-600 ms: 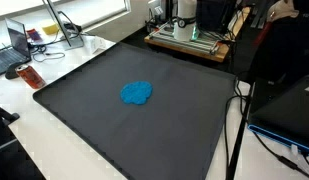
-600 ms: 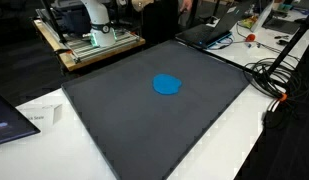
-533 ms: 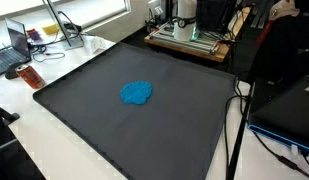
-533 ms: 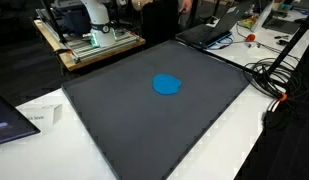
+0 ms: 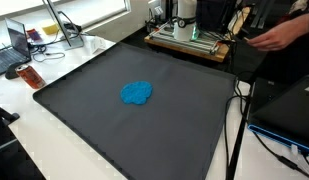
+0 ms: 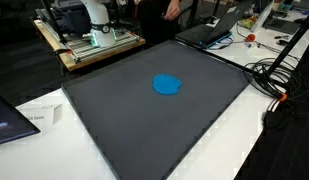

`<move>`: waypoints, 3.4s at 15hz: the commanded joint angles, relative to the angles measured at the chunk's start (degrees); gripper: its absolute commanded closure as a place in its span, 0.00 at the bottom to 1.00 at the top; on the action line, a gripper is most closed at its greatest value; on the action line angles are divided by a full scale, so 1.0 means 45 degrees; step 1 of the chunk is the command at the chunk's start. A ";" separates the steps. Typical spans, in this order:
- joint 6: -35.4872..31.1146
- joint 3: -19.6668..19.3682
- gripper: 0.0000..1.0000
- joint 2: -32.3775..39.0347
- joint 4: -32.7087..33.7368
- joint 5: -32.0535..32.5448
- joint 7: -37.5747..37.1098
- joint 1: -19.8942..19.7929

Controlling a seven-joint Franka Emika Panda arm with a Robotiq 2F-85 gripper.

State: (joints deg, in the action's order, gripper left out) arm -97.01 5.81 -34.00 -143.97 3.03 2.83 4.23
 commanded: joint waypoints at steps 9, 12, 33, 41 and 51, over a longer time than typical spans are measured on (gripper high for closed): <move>-0.1652 -0.0131 0.00 -0.0515 0.0554 -0.0339 0.2018 0.1515; -0.2483 -0.0183 0.00 -0.0664 0.0584 -0.0537 0.3050 0.2227; -0.3316 -0.1176 0.75 -0.1001 0.0543 -0.1600 0.7601 0.3586; -0.3161 -0.1097 0.97 -0.1000 0.0594 -0.1611 0.7698 0.3470; 0.0343 -0.1089 0.97 0.3098 0.5337 -0.0621 0.7156 0.2129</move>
State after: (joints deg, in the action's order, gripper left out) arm -100.88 0.51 -29.35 -129.97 -1.50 36.27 15.98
